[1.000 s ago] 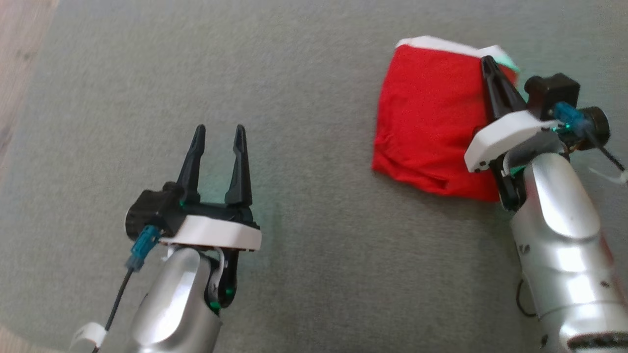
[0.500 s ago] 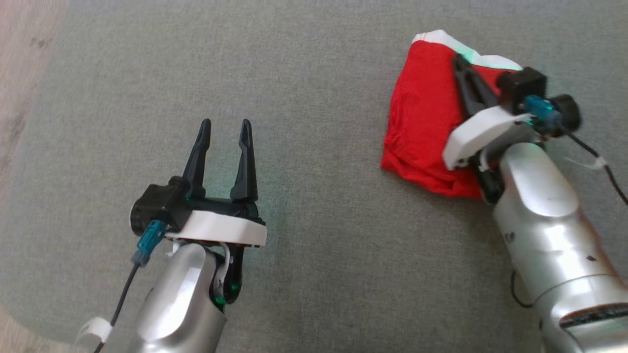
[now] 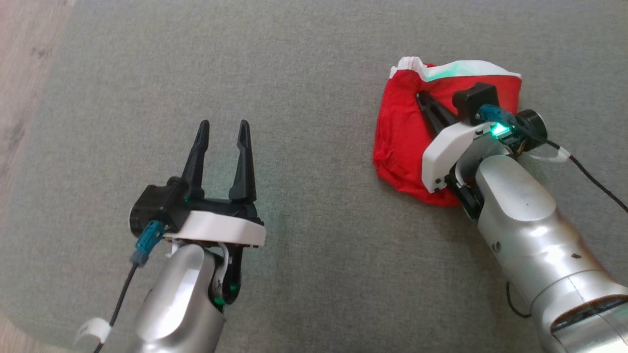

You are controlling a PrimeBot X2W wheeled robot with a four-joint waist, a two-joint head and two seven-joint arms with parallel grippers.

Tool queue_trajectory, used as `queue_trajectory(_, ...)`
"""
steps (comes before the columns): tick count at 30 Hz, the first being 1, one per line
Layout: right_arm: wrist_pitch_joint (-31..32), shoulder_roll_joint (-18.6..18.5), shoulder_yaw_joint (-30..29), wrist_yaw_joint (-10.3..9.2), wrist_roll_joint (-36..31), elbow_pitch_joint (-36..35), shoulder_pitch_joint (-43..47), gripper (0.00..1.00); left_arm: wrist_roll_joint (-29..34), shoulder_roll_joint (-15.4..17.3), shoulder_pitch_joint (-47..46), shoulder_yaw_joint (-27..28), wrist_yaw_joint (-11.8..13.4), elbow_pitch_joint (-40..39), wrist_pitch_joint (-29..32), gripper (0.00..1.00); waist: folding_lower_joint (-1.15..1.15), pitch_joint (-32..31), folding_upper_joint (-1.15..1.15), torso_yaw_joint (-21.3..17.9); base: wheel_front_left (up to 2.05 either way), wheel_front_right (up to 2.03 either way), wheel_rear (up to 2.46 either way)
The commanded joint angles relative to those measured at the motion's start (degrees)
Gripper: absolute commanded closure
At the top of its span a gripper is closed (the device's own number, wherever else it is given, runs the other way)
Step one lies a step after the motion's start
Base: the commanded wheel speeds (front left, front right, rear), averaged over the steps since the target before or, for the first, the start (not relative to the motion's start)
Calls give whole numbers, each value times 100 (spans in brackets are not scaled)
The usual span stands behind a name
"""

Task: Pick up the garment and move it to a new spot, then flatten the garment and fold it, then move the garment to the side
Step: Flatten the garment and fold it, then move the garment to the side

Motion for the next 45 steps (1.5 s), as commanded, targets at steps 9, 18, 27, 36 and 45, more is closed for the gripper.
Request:
queue_trajectory(9,-833,154,-715,-3,139,-196,260,100,117,70,189,427,4,-104,-29,0,0,-585,0,-365,0,0,0)
queue_trajectory(18,-875,167,-2307,-3,-547,-2416,1966,100,295,70,524,760,-57,-60,-29,0,0,-1102,0,-826,0,0,0)
queue_trajectory(27,-875,173,-2482,-3,-548,-3862,3384,0,395,70,873,933,-86,-115,-29,0,0,-1348,0,-1088,0,0,0)
queue_trajectory(36,-875,173,-2434,-3,-475,-4278,3913,0,380,70,1081,913,-47,-228,-29,0,0,-1381,0,-1150,0,0,0)
queue_trajectory(45,-594,174,-2475,-3,-724,-4249,3541,0,383,70,896,780,-70,-287,-29,0,0,-1139,0,-965,0,0,0)
